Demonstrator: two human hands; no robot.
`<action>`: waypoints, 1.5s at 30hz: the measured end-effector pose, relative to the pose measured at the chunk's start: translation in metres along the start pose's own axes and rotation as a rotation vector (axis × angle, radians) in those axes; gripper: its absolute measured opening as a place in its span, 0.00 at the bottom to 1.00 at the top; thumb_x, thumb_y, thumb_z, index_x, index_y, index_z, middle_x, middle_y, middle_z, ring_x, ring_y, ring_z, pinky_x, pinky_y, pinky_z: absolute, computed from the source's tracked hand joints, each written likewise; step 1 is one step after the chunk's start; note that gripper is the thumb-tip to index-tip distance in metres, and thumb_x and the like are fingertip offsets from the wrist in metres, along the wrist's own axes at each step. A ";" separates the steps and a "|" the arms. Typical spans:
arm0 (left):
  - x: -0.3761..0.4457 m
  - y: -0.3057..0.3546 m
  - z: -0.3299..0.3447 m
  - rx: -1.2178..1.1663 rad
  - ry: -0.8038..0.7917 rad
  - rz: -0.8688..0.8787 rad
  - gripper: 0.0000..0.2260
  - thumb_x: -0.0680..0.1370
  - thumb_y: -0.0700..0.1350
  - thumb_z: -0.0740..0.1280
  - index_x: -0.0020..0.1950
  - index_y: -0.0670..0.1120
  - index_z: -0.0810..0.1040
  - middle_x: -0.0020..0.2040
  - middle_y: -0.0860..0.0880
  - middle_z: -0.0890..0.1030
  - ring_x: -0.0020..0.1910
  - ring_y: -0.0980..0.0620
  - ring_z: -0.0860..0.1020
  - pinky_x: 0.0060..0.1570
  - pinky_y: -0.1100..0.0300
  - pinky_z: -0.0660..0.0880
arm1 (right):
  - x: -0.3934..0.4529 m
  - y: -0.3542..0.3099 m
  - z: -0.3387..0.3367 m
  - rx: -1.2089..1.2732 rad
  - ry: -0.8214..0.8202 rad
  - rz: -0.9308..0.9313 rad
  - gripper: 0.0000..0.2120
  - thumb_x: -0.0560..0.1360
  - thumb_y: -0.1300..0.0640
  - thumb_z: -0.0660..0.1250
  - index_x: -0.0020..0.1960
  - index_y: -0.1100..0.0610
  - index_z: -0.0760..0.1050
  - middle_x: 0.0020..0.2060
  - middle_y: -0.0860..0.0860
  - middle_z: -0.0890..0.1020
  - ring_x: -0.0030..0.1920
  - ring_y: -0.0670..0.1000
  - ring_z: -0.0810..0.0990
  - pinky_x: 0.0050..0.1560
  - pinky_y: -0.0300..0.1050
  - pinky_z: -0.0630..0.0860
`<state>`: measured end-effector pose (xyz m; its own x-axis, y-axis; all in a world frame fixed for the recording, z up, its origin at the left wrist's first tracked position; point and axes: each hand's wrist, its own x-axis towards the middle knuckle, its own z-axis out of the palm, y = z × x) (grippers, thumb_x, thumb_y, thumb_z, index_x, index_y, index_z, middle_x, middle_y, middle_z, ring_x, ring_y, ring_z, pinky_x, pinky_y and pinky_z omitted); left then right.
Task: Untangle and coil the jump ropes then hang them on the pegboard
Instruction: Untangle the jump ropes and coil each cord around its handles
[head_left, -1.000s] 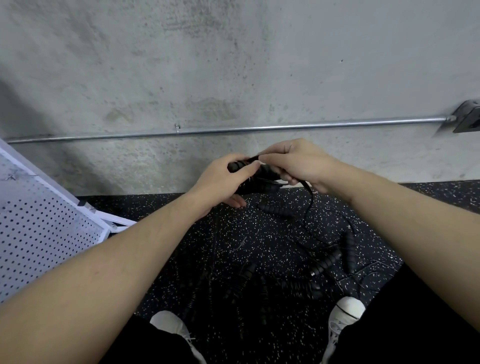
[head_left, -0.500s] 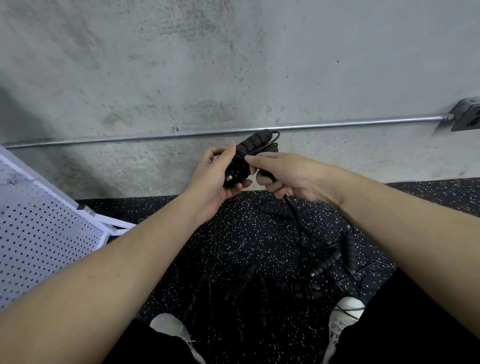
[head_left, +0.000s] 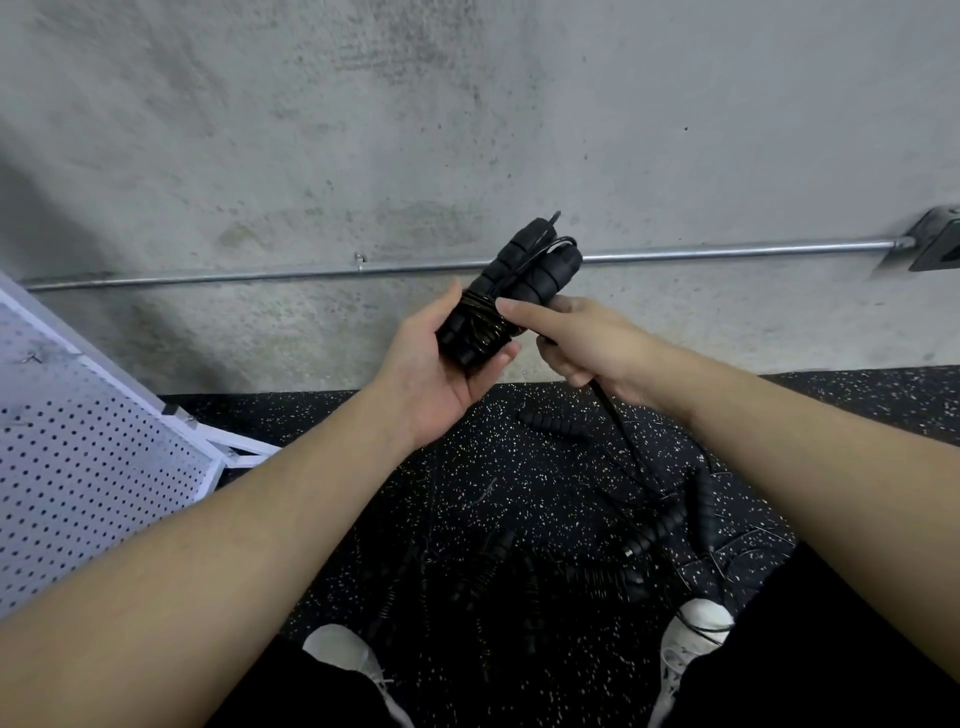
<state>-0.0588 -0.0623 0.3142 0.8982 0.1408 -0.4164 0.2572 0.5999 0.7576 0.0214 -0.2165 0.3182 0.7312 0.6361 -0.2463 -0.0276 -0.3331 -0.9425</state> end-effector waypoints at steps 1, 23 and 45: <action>0.000 0.000 -0.001 0.070 -0.009 -0.004 0.19 0.84 0.58 0.61 0.59 0.45 0.82 0.47 0.43 0.86 0.37 0.48 0.85 0.30 0.61 0.81 | -0.002 0.000 0.001 -0.007 0.007 -0.011 0.12 0.77 0.38 0.68 0.44 0.44 0.82 0.21 0.46 0.65 0.23 0.47 0.59 0.29 0.48 0.63; 0.011 0.007 -0.007 0.327 0.224 0.334 0.08 0.79 0.47 0.72 0.51 0.48 0.73 0.39 0.44 0.85 0.32 0.44 0.83 0.27 0.60 0.75 | 0.001 0.008 0.002 -0.089 0.076 -0.095 0.20 0.81 0.41 0.63 0.42 0.56 0.79 0.26 0.48 0.73 0.30 0.47 0.74 0.44 0.46 0.79; 0.007 0.026 -0.020 -0.056 0.017 -0.002 0.14 0.80 0.51 0.63 0.47 0.43 0.82 0.38 0.47 0.81 0.22 0.57 0.68 0.17 0.69 0.54 | -0.012 0.019 -0.029 -0.063 -0.310 -0.097 0.16 0.82 0.45 0.57 0.47 0.56 0.75 0.28 0.47 0.65 0.29 0.47 0.61 0.31 0.40 0.62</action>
<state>-0.0528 -0.0295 0.3206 0.8913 0.1525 -0.4271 0.2384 0.6434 0.7274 0.0321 -0.2500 0.3100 0.4857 0.8455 -0.2218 0.0814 -0.2964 -0.9516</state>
